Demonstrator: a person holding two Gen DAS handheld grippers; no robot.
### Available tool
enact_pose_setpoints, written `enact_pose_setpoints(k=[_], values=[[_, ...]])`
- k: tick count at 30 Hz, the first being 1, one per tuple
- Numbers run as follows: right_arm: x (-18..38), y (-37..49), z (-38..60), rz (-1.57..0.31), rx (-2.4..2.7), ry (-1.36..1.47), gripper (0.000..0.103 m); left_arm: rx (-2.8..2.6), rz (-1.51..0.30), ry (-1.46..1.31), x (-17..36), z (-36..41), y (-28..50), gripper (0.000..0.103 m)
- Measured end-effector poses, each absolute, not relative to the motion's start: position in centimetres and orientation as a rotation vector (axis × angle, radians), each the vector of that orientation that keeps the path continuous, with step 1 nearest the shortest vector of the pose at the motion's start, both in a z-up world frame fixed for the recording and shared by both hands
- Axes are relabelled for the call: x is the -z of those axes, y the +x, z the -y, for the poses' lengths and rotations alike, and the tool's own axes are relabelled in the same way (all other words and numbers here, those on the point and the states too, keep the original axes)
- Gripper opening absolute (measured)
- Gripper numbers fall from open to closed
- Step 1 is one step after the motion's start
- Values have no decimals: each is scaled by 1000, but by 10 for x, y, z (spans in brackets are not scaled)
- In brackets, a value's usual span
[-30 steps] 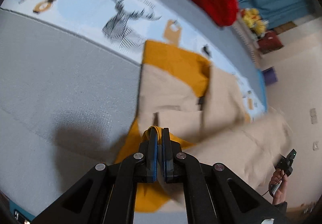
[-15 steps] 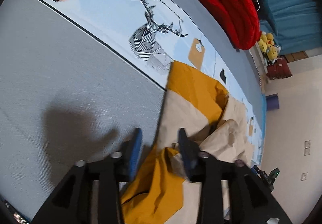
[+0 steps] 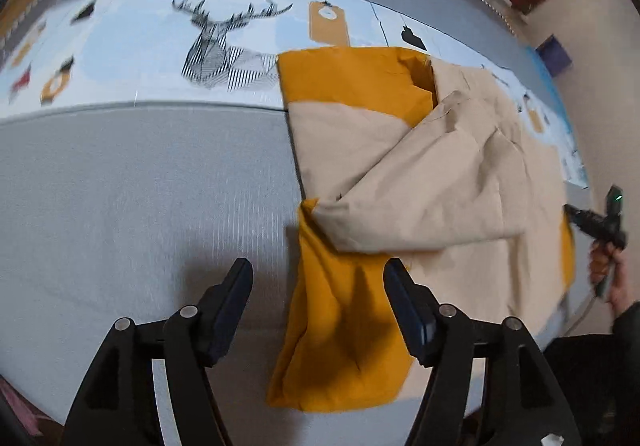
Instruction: Fold large clothes
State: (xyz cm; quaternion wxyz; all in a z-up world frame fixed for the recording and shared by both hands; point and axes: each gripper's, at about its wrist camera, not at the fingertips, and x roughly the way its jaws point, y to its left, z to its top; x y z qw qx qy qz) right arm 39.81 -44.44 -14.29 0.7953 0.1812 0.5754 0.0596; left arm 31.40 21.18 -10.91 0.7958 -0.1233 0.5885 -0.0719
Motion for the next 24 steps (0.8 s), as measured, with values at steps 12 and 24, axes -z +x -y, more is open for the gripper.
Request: enact_pose_setpoints(k=[12,24], values=[[109,405,419,-1087,-168,233,3,123,-1058,-312,84,-204,356,5],[105,429,435,-1017,47,336,13,9,-1091,-590,103,-234,383,35]])
